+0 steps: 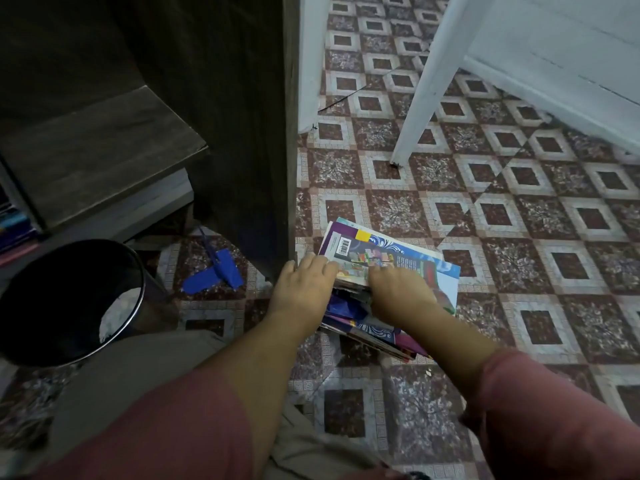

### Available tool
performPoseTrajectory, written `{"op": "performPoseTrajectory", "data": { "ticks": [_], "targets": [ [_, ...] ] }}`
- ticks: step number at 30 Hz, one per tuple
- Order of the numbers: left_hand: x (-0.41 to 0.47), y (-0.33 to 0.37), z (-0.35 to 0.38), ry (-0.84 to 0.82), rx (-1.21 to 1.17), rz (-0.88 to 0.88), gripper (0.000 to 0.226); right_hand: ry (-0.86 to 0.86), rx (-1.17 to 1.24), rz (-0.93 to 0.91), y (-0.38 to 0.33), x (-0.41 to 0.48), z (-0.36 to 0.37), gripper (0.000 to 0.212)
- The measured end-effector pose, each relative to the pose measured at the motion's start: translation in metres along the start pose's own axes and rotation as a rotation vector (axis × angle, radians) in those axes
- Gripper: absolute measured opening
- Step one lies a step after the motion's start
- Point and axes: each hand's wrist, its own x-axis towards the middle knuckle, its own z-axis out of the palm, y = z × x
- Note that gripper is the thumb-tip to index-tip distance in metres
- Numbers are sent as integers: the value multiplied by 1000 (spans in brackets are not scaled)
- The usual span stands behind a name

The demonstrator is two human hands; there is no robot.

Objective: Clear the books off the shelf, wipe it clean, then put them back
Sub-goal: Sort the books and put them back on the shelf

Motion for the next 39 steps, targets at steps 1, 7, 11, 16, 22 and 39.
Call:
{"op": "performPoseTrajectory", "data": {
  "ticks": [1, 7, 11, 16, 22, 39],
  "targets": [
    [0, 2, -3, 30, -2, -4, 58, 30, 16, 27, 1, -3, -5, 32],
    [3, 18, -57, 237, 51, 32, 32, 91, 104, -21, 15, -28, -65, 21],
    [-3, 6, -96, 96, 109, 47, 24, 18, 164, -156, 5, -48, -107, 19],
    [-41, -45, -145, 94, 78, -4, 28, 247, 138, -199, -38, -52, -147, 30],
    [-84, -115, -212, 219, 288, -198, 24, 605, 151, -324, -106, -29, -204, 26],
    [-44, -269, -116, 288, 497, -397, 53, 625, 173, -643, -219, 169, -189, 38]
  ]
}}
